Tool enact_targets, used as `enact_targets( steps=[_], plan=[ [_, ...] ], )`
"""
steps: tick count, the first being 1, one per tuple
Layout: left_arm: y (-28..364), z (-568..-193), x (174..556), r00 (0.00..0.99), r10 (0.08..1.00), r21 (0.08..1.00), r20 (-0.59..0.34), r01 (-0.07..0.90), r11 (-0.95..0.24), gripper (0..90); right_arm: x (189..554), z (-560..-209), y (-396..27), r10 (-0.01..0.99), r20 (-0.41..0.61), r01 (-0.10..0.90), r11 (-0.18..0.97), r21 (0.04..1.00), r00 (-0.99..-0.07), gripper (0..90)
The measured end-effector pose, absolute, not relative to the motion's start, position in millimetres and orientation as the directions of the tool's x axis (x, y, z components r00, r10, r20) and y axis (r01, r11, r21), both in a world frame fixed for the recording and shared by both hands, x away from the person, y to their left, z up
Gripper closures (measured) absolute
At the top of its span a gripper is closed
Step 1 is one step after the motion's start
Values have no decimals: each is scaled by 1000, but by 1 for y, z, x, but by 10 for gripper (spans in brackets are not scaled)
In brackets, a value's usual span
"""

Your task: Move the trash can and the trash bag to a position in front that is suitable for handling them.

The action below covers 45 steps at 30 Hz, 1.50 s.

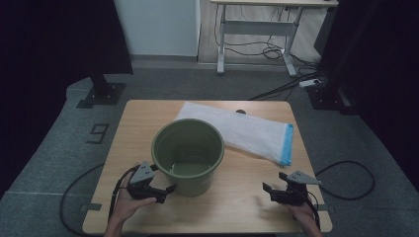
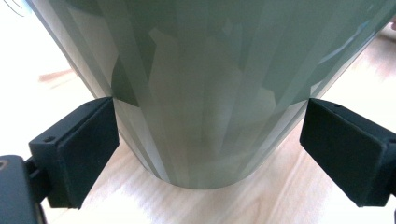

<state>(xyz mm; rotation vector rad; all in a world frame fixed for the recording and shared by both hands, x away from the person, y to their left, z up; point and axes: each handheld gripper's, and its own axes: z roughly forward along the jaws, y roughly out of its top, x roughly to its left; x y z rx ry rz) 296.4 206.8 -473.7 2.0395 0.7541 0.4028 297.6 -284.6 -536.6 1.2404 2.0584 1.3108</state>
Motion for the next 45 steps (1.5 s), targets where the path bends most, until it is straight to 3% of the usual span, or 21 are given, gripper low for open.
enact_targets(
  steps=[18,45],
  plan=[
    [163,-471,333,741,671,832,22,359,-423,56,297,-536,-290,848,133,472,149,869,-512,139],
    [216,-492,294,678,735,818,-35,441,-368,73,301,-541,-291,861,119,488,161,858,-494,139]
  ],
)
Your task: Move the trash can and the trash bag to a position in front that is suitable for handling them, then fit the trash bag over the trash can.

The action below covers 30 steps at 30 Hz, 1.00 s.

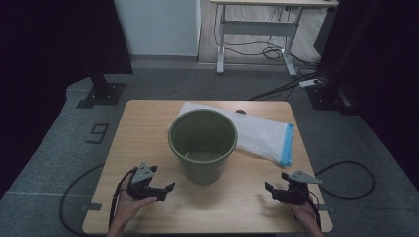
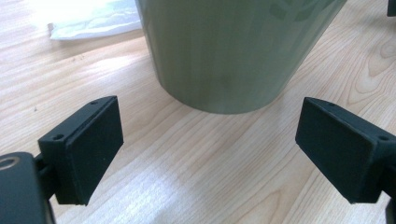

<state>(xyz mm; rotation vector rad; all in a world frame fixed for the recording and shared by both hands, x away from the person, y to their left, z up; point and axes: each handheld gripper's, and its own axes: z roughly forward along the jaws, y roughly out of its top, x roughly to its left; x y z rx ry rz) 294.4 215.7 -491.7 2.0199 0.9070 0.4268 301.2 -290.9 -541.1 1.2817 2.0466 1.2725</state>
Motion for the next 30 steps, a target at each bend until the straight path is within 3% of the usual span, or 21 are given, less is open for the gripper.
enact_targets(
  steps=[12,20,30],
  plan=[
    [231,-496,289,649,760,816,-33,456,-355,72,316,-534,-285,879,68,447,172,878,-473,153],
    [238,-504,291,627,778,805,-46,484,-342,74,376,-519,-253,883,-10,436,241,867,-469,188],
    [237,-513,294,635,771,780,-54,509,-365,75,433,-526,-210,824,-43,448,350,823,-565,229]
  ],
)
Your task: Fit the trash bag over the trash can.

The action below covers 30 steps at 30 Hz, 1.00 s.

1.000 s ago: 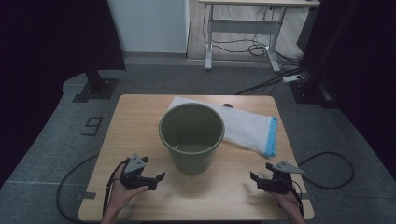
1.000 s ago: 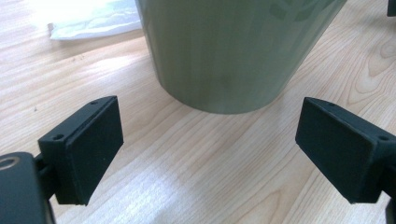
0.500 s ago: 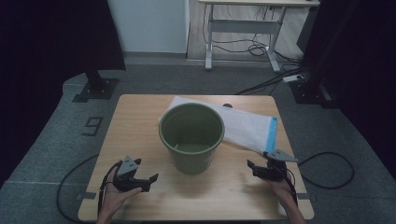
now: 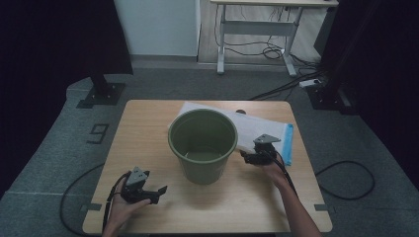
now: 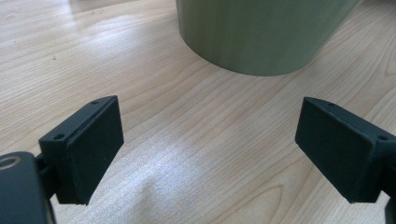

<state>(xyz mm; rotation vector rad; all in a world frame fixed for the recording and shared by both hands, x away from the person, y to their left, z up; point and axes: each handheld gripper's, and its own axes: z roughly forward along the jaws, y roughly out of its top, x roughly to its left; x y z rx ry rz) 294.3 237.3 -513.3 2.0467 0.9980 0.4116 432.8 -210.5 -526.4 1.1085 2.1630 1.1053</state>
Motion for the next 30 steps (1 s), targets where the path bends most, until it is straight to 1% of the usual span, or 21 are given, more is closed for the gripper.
enact_targets(
  steps=[2,4,6,7,8,10,11,12,13,15,16,17,20,23,25,26,27,30],
  plan=[
    [238,-513,294,634,771,780,-54,509,-364,76,441,-532,-204,823,-57,476,381,793,-565,241],
    [239,-512,294,634,772,783,-55,507,-361,76,446,-536,-199,827,-88,489,411,770,-556,292],
    [241,-512,294,633,772,783,-57,508,-358,79,450,-539,-198,834,-102,490,413,768,-543,376],
    [242,-512,294,633,772,782,-57,509,-359,79,451,-540,-199,837,-89,502,405,764,-540,414],
    [242,-512,294,633,772,782,-57,509,-359,80,451,-540,-199,837,-89,502,405,764,-540,414],
    [244,-514,295,631,773,782,-67,515,-352,81,454,-544,-205,837,-63,538,404,740,-543,486],
    [245,-514,295,629,775,780,-68,517,-352,81,455,-545,-206,831,-61,540,413,734,-553,492],
    [246,-514,295,626,777,778,-65,520,-353,83,455,-546,-208,826,-61,537,418,733,-560,524],
    [246,-514,295,623,779,778,-63,520,-353,84,455,-545,-209,831,-67,539,417,732,-552,584],
    [247,-514,296,622,781,778,-66,522,-350,86,455,-545,-210,836,-76,540,418,730,-544,671],
    [247,-514,296,622,781,778,-66,522,-350,89,455,-545,-210,836,-76,540,418,730,-544,671],
    [248,-515,297,623,778,780,-80,525,-341,94,454,-545,-210,841,-68,548,409,730,-537,770],
    [251,-517,297,619,781,783,-90,528,-329,106,453,-546,-209,846,-67,552,402,731,-528,874],
    [256,-517,296,607,788,789,-104,533,-307,107,447,-545,-215,859,-59,532,367,763,-509,886],
    [261,-516,297,582,804,798,-120,539,-271,107,441,-543,-220,872,-22,562,334,756,-488,886],
    [261,-516,297,582,804,798,-120,539,-271,107,441,-543,-220,872,-22,562,334,756,-488,886],
    [262,-516,297,575,809,800,-122,539,-263,107,430,-541,-225,880,-6,551,303,778,-476,887],
    [264,-515,296,565,815,805,-133,541,-244,107,409,-539,-235,894,-13,549,286,785,-447,887]
  ],
)
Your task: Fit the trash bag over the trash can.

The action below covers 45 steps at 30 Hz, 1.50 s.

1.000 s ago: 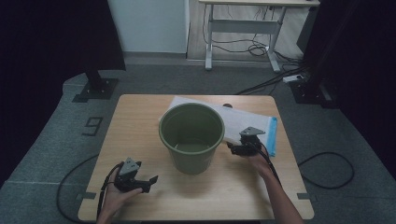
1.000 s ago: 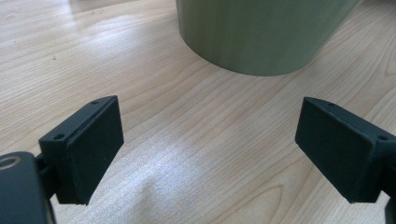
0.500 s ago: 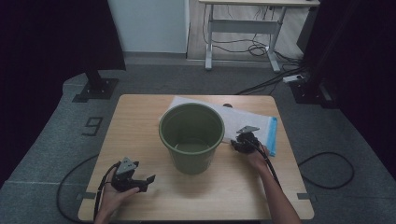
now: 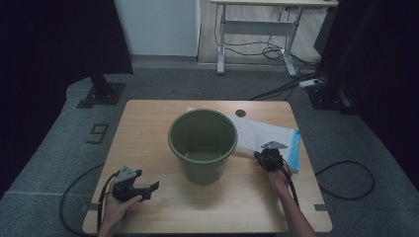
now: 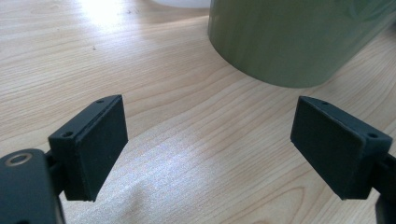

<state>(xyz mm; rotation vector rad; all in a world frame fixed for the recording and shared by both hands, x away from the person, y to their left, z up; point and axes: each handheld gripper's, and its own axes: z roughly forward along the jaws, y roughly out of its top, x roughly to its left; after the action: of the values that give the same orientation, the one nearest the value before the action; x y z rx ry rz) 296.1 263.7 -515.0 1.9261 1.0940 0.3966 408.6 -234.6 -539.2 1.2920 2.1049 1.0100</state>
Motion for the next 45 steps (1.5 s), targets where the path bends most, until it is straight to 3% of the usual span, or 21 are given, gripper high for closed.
enact_targets(
  steps=[12,23,26,27,28,31,38,45],
  plan=[
    [258,-517,295,569,812,805,-126,537,-251,107,346,-537,-262,894,-93,515,335,789,-439,887],
    [255,-516,297,575,808,804,-129,538,-254,105,298,-537,-284,894,-54,532,313,787,-445,884],
    [254,-516,297,577,806,804,-134,538,-251,105,293,-537,-287,897,-62,532,313,787,-437,832],
    [254,-516,297,577,805,805,-133,537,-252,105,291,-536,-287,902,-67,525,308,794,-427,733],
    [254,-516,297,580,803,806,-137,536,-250,106,292,-533,-284,901,-65,499,296,815,-429,663],
    [253,-515,298,581,802,808,-136,534,-250,106,299,-524,-270,887,-70,457,302,837,-457,601],
    [251,-515,299,586,799,807,-135,533,-254,106,343,-520,-219,817,-61,419,357,835,-574,552],
    [253,-515,296,585,797,807,-149,537,-244,106,378,-529,-190,801,-38,444,369,817,-598,418]
  ],
)
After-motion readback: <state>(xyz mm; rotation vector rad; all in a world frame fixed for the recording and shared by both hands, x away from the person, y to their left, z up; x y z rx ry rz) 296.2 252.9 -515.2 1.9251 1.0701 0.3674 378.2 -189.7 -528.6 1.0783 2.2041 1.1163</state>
